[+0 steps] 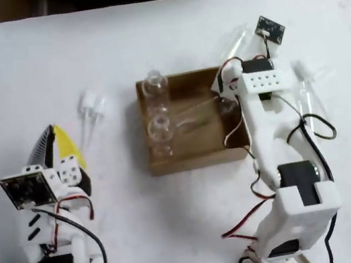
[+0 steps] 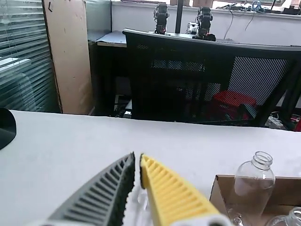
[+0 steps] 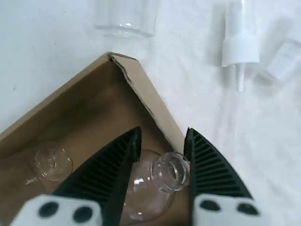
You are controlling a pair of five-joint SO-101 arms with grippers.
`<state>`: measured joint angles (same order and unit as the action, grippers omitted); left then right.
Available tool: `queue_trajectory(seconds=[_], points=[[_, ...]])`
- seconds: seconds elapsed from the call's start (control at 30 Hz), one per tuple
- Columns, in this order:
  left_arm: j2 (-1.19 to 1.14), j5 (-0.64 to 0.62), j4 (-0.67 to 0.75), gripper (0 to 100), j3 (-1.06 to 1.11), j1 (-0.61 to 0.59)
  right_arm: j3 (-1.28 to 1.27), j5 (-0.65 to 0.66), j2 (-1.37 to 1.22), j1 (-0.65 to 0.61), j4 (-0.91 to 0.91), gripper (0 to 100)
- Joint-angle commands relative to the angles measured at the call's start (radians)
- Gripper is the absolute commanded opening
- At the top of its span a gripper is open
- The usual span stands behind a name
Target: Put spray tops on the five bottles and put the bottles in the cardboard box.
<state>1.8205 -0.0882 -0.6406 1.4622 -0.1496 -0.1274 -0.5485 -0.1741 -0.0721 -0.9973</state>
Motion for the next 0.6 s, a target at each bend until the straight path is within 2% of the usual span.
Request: queue_trajectory(seconds=[0.0, 0.1, 0.4, 0.57], points=[[0.007, -0.017, 0.034, 2, 0.002, -0.005, 0.014, -0.008, 0.013, 0.004, 0.015, 9.0], [0.007, -0.017, 0.034, 2, 0.002, -0.005, 0.014, -0.008, 0.013, 0.004, 0.015, 0.9], [0.007, -0.017, 0.034, 2, 0.002, -0.005, 0.017, -0.002, 0.022, 0.012, 0.012, 1.9], [0.007, -0.017, 0.034, 2, 0.002, -0.005, 0.014, 0.002, 0.127, 0.012, -0.021, 2.1]])
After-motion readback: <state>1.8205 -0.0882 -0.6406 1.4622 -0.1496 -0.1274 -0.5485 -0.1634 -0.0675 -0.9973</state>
